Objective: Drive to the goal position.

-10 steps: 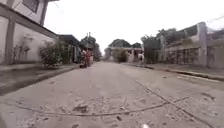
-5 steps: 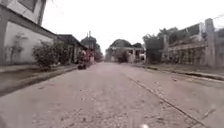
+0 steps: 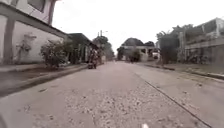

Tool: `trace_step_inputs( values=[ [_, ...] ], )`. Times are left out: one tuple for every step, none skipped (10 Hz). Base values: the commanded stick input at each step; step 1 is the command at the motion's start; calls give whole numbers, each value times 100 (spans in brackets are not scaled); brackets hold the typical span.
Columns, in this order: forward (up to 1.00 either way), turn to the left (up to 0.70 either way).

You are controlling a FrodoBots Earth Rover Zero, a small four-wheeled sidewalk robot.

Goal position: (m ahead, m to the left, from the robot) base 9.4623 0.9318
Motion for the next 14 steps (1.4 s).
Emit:
trace_step_inputs(
  values=[
    [100, 0],
    [100, 0],
    [100, 0],
    [100, 0],
    [100, 0],
    [100, 0],
    [100, 0],
    [100, 0],
    [100, 0],
    [100, -2],
    [100, -2],
    [100, 0],
    [100, 0],
    [100, 0]
  ],
)
